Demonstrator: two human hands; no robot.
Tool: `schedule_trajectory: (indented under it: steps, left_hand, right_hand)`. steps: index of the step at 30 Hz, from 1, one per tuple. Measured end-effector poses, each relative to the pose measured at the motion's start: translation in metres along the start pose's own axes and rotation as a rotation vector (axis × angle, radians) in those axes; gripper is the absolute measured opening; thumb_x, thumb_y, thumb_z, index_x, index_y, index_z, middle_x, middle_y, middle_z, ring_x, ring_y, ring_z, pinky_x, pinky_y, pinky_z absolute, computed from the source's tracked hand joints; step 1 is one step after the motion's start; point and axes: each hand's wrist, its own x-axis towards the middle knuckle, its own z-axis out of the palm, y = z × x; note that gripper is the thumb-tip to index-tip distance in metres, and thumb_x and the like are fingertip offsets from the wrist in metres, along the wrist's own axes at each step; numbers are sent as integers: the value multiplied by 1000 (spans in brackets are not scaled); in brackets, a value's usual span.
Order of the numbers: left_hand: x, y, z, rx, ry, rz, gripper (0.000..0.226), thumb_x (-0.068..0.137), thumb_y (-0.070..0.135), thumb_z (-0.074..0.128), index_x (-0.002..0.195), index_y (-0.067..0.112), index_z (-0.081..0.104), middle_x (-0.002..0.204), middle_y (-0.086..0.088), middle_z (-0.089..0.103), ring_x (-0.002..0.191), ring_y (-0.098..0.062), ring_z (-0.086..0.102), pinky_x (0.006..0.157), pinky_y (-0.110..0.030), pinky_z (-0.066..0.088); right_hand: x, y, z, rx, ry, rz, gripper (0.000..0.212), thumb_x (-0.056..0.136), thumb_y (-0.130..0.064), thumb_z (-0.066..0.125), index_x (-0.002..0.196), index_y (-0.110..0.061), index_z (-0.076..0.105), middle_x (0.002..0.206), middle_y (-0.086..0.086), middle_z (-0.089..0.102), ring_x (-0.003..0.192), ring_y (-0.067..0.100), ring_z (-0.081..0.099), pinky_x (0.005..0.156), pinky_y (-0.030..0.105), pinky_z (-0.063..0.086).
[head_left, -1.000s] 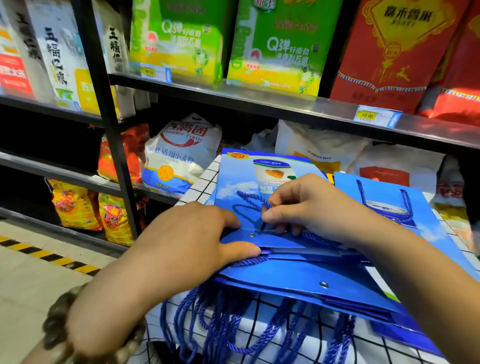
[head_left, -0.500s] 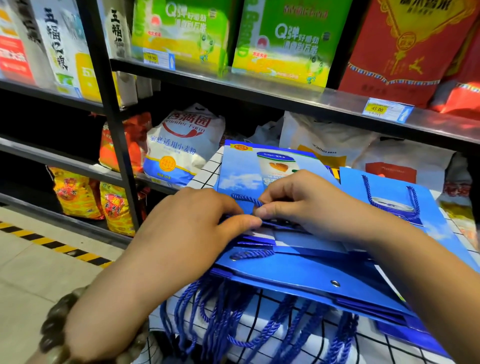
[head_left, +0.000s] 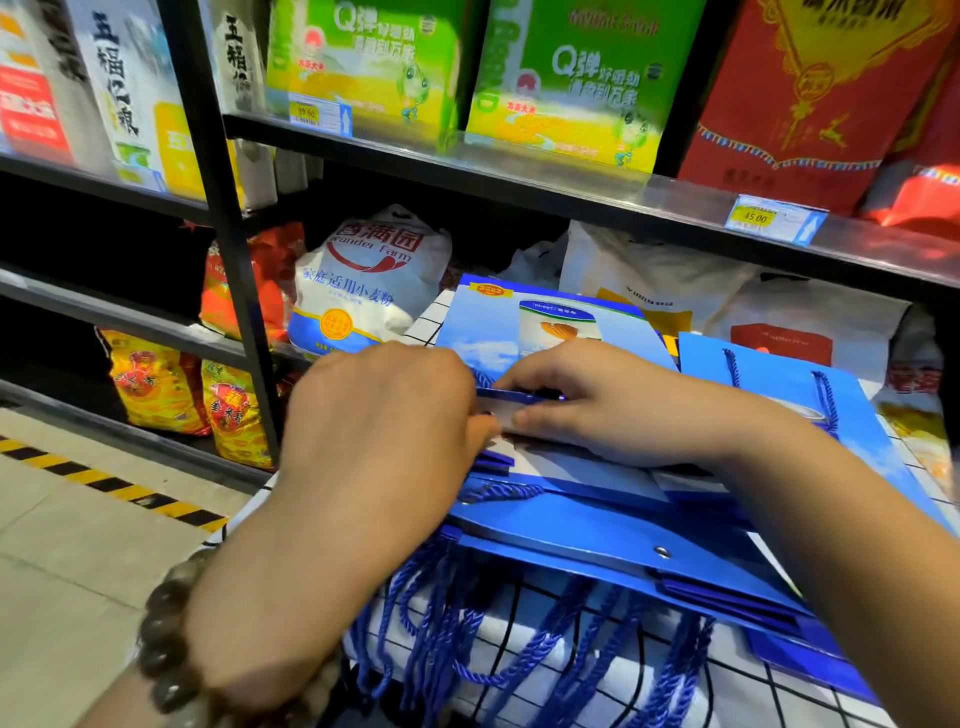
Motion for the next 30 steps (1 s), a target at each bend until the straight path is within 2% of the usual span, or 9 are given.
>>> schedule_trajectory:
  steps: [3, 6, 10, 14, 16, 18, 23, 26, 30]
  left_hand:
    - [2, 10, 4, 76, -42, 10, 20, 90, 45, 48, 95, 28, 58, 81, 4, 48, 77, -22, 46, 61, -29, 20]
    - [4, 9, 8, 21, 7, 26, 13, 94, 36, 41, 87, 29, 50, 87, 1, 55, 71, -18, 30, 62, -28, 18]
    - [3, 3, 11, -119, 0, 138, 18, 95, 39, 32, 80, 28, 33, 92, 5, 46, 88, -19, 48, 63, -30, 18]
    - [2, -14, 10, -428, -116, 207, 30, 89, 37, 44, 63, 22, 40, 76, 6, 48, 74, -11, 45, 61, -33, 25]
    - [2, -18, 11, -558, -156, 211, 31, 84, 39, 47, 60, 20, 44, 70, 5, 50, 68, -10, 47, 57, -28, 32]
    - [1, -18, 14, -541, -143, 193, 30, 79, 43, 47, 59, 21, 47, 63, 5, 52, 64, -7, 49, 54, -21, 32]
    - [16, -14, 14, -837, -182, 33, 27, 71, 44, 56, 68, 18, 52, 50, 8, 50, 48, -3, 44, 49, -17, 31]
    - [34, -12, 18, -903, -268, -14, 19, 79, 36, 61, 74, 20, 52, 59, 7, 60, 48, -2, 47, 48, -19, 33]
    - [52, -6, 21, -813, -394, 65, 24, 74, 28, 74, 80, 27, 51, 66, 1, 55, 49, -7, 41, 47, -21, 30]
  right_hand:
    - [2, -3, 2, -15, 34, -22, 19, 91, -17, 53, 97, -3, 64, 91, 10, 63, 80, 20, 50, 76, 33, 38]
    - [2, -3, 2, 5, 88, -23, 19, 90, -18, 53, 94, -2, 64, 86, 12, 61, 76, 17, 46, 72, 32, 36]
    - [-4, -1, 1, 5, 87, -12, 22, 89, -21, 57, 85, 0, 62, 74, 13, 54, 65, 12, 40, 62, 28, 34]
    - [-12, 5, 0, -3, 172, 19, 24, 85, -21, 62, 69, -4, 58, 59, 4, 43, 59, 11, 34, 54, 22, 29]
    - [-15, 8, 1, -36, 205, 14, 22, 85, -22, 63, 70, -6, 61, 60, 4, 49, 61, 17, 37, 56, 23, 30]
    - [-17, 10, 3, -22, 201, 13, 20, 84, -23, 64, 75, -5, 65, 64, 6, 55, 64, 17, 41, 57, 26, 31]
    - [-19, 9, 3, 103, 264, 77, 7, 75, -20, 73, 74, -14, 70, 54, -16, 52, 57, -4, 49, 57, 12, 36]
    - [-21, 10, 4, 109, 274, 84, 7, 73, -21, 75, 72, -18, 69, 57, -19, 54, 58, -6, 51, 59, 11, 38]
    - [-23, 9, 5, 127, 278, 80, 12, 73, -21, 75, 69, -24, 65, 59, -19, 56, 61, -4, 52, 61, 12, 40]
